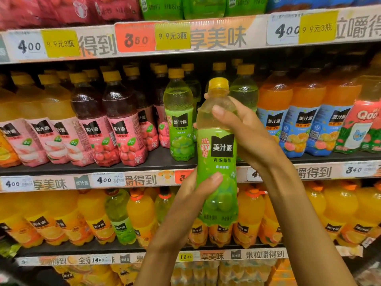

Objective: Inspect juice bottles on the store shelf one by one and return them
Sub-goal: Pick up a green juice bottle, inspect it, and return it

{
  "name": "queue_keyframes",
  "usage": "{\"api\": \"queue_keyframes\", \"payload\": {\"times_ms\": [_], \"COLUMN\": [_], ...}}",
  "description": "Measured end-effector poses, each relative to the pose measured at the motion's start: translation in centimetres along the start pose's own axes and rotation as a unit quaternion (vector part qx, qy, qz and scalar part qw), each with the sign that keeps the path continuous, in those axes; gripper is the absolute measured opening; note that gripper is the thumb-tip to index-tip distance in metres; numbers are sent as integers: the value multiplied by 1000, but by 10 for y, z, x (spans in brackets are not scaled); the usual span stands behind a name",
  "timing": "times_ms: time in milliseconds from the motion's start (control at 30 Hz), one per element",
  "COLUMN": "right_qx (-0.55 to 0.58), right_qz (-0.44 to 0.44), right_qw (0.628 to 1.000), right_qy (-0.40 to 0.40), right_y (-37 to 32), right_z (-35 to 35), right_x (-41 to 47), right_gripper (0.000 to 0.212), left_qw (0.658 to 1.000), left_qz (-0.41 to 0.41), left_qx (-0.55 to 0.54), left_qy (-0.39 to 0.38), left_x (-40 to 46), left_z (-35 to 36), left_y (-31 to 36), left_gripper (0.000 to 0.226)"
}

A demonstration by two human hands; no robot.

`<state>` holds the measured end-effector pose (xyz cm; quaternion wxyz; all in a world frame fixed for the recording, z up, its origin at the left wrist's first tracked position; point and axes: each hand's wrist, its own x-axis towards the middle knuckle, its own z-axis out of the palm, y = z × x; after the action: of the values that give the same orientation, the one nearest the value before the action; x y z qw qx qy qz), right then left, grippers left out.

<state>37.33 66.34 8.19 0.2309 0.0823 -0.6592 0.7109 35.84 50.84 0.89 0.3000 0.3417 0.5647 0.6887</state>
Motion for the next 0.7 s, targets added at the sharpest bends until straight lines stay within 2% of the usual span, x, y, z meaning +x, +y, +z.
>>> {"api": "queue_keyframes", "payload": {"times_ms": [67,167,333,433,500,567,700], "right_qx": [-9,30,-27,-63,-94,-117,-72], "right_qz": [4,-13,-113,-164,-183,-182,-152], "right_qw": [1000,999,993,984,976,971,979], "right_qy": [4,20,31,-17,-67,-98,-117], "right_y": [2,4,-1,-6,-7,-8,-7], "right_z": [-1,2,4,7,5,1,-1], "right_x": [-1,-3,-10,-17,-21,-22,-25], "right_gripper": [34,29,48,51,52,54,47], "left_qw": [999,994,981,969,960,954,954], "left_qz": [30,69,112,129,144,165,167], "left_qx": [30,85,149,195,217,227,229], "left_qy": [19,30,51,83,104,109,97], "left_x": [3,12,20,25,29,33,37], "left_z": [-3,-7,-11,-10,-10,-14,-22], "left_y": [1,0,-5,-11,-11,-9,-14], "left_gripper": [41,41,41,55,54,50,53]}}
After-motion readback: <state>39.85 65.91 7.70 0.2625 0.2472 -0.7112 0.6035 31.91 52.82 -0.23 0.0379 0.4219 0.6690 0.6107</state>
